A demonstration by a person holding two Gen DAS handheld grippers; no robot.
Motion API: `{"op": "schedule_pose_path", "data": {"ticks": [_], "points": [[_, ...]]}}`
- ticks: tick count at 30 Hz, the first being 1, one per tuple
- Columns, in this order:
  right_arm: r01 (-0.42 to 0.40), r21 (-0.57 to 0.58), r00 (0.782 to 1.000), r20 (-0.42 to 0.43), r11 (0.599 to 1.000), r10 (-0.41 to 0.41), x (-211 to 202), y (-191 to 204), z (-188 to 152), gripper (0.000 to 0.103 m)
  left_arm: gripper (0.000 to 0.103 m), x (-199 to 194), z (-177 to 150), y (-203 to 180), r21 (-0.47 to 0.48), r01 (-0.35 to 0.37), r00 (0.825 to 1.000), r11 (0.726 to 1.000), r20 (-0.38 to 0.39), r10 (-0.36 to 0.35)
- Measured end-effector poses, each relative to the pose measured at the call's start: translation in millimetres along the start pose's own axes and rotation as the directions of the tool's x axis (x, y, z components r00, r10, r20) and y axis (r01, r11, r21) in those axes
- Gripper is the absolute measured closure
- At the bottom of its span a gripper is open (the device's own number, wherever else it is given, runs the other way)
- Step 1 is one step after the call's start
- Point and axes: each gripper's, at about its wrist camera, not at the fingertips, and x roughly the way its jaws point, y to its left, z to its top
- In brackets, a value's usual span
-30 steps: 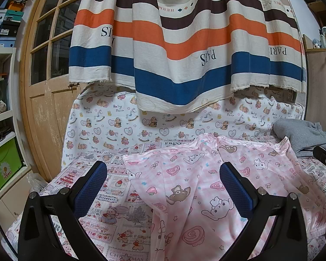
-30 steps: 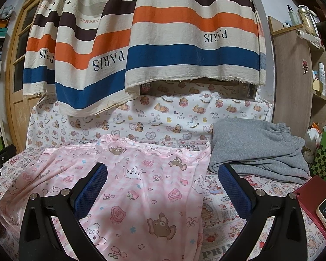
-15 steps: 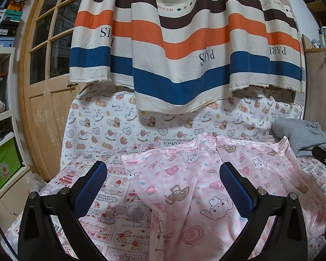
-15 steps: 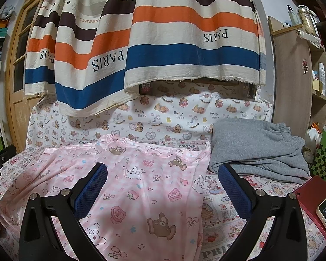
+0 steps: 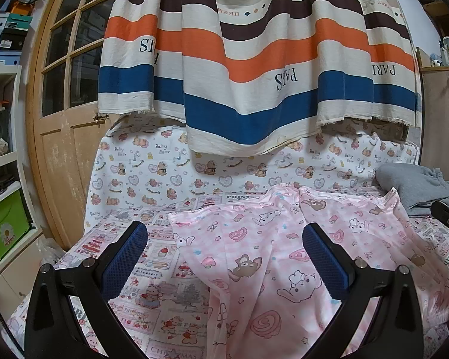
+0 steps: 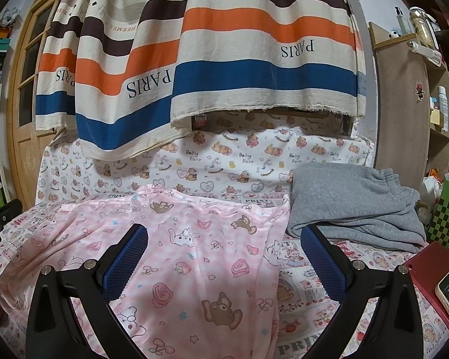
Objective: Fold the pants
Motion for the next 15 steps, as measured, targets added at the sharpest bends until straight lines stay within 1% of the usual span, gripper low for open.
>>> {"op": "schedule_pose_path", "data": {"ticks": [2, 5, 8, 11, 15], "points": [[-0.001, 0.0, 1.0, 0.0, 1.0, 0.001, 0.1, 0.0, -0.1, 0.0, 0.0, -0.5, 0.0, 0.3, -0.001, 0.0, 1.0, 1.0, 0.0, 0.0], [-0.002, 0.0, 1.0, -0.009, 1.0, 0.002, 1.6, 0.8, -0.3, 0.0, 0.0, -1.2, 0.2, 0.6, 0.0, -0.024, 1.0, 1.0, 0.001, 0.024], [-0.01, 0.001, 1.0, -0.023, 1.0, 0.01, 5.2, 1.7, -1.4, 0.0, 0.0, -2.5, -0.1, 2.8, -0.007, -0.016, 1.0, 1.0, 0.0, 0.016], [-0.02, 0.005, 0.999, -0.035, 1.0, 0.02, 7.9, 0.8, -1.4, 0.0, 0.0, -2.5, 0.2, 3.1, -0.004, -0.026, 1.0, 1.0, 0.006, 0.026], [-0.008, 0.007, 1.0, -0.026, 1.0, 0.008, 5.8, 0.0, -0.9, 0.0, 0.0, -5.0, -0.5, 3.2, -0.003, 0.002, 1.0, 1.0, 0.013, -0.002]]}}
